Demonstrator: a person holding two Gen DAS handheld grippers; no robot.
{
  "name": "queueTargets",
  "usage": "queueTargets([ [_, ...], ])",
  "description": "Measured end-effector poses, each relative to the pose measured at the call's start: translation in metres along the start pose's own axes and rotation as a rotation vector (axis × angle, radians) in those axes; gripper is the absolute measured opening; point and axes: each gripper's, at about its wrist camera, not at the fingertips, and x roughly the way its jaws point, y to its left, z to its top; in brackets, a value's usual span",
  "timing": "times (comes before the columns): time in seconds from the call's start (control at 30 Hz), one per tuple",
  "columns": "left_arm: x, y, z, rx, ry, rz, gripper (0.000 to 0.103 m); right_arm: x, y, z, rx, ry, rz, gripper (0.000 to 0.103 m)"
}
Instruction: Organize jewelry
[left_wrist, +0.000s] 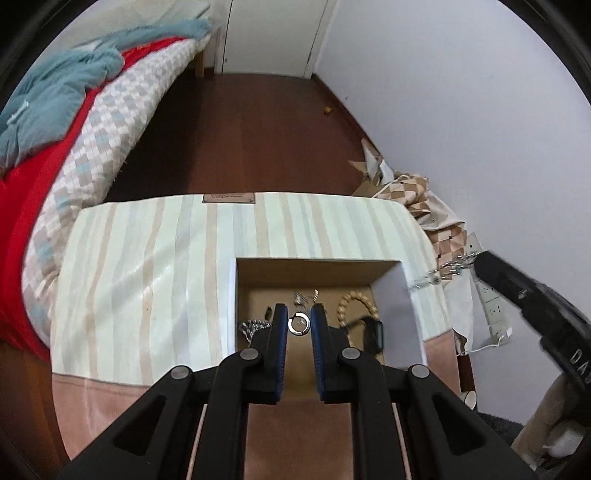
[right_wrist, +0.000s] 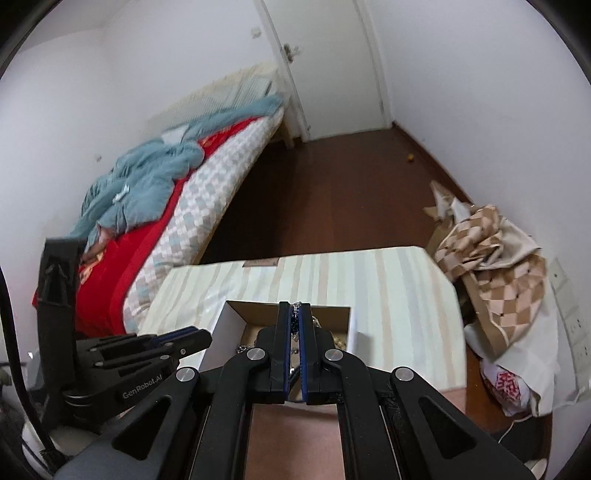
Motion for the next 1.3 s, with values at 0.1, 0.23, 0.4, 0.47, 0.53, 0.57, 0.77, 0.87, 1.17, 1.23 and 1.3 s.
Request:
queueTargets([
  [0.1,0.018,0.007,0.01,-0.021,0.046,-0.002,0.01,0.034,-0.003,0.011,-0.009,0.066,0.024,0.004],
  [0.23,0.032,0.017,0.015,-0.071,0.094,0.01,0.012,0.076,-0.007,0.02,-0.002,0.178,0.085,0.004],
  [0.4,0.035,0.021,0.015,-0.093,0.096,0.036,0.051,0.111,-0.01,0.018,0.012,0.307,0.161,0.005],
  [0.47,0.031,0.021,0.015,-0.09,0.076,0.042,0.069,0.112,-0.012,0.015,0.011,0.319,0.149,0.005],
  [0.53,0.029,0.022,0.016,-0.09,0.071,0.065,0.07,0.111,-0.013,0.014,0.017,0.318,0.136,0.006],
  [0.57,0.028,0.022,0.016,-0.09,0.072,0.073,0.07,0.109,-0.015,0.012,0.02,0.316,0.127,0.009],
  [0.77,0.019,0.021,0.01,-0.061,0.046,0.159,0.091,0.091,-0.02,0.006,0.023,0.282,0.051,0.054],
  [0.87,0.016,0.021,0.001,-0.048,0.033,0.212,0.101,0.083,-0.019,-0.002,-0.016,0.269,-0.051,0.064],
  [1.17,0.008,0.021,-0.035,-0.032,0.013,0.301,0.103,0.073,-0.02,-0.046,-0.037,0.312,-0.299,0.102],
  [1.23,0.003,0.02,-0.043,-0.039,0.015,0.294,0.103,0.066,-0.019,-0.051,-0.028,0.302,-0.322,0.102],
  [1.3,-0.005,0.018,-0.05,-0.048,0.014,0.288,0.103,0.056,-0.018,-0.055,-0.017,0.288,-0.338,0.102],
])
